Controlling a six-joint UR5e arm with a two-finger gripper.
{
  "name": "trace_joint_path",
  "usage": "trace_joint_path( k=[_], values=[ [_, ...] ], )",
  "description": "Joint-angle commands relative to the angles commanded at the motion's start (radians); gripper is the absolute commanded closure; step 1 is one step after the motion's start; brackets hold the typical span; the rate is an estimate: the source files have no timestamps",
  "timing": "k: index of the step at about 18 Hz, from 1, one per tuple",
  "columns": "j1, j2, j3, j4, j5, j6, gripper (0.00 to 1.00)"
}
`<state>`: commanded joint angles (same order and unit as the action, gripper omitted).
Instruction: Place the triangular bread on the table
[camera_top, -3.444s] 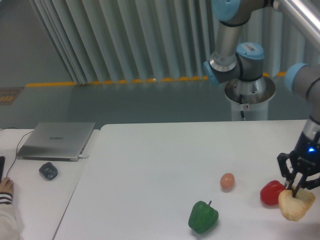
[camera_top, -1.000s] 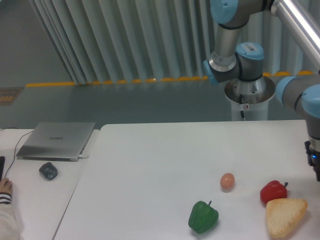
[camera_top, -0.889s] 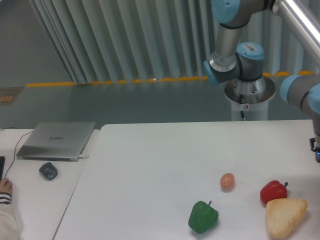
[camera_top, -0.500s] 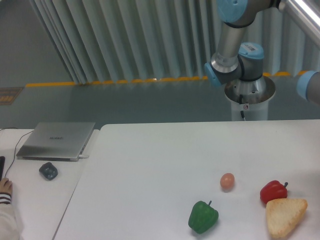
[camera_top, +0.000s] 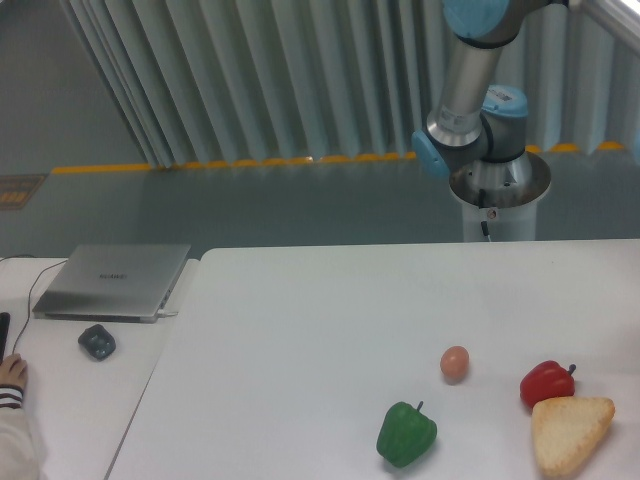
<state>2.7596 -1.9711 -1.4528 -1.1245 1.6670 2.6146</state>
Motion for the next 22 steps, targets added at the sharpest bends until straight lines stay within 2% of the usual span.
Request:
trace_joint_path(
  k=[4,6,19,22],
  values=[
    [0.005,-0.031,0.017,0.008,0.100,0.132,0.00],
    [0.015,-0.047,0.020,0.032,0.103,0.159,0.00],
    [0.041,-0.080,0.006,0.048,0.094,0.157,0.00],
    [0.052,-0.074,0.000,0.043,0.001,0.108,0.00]
  ],
)
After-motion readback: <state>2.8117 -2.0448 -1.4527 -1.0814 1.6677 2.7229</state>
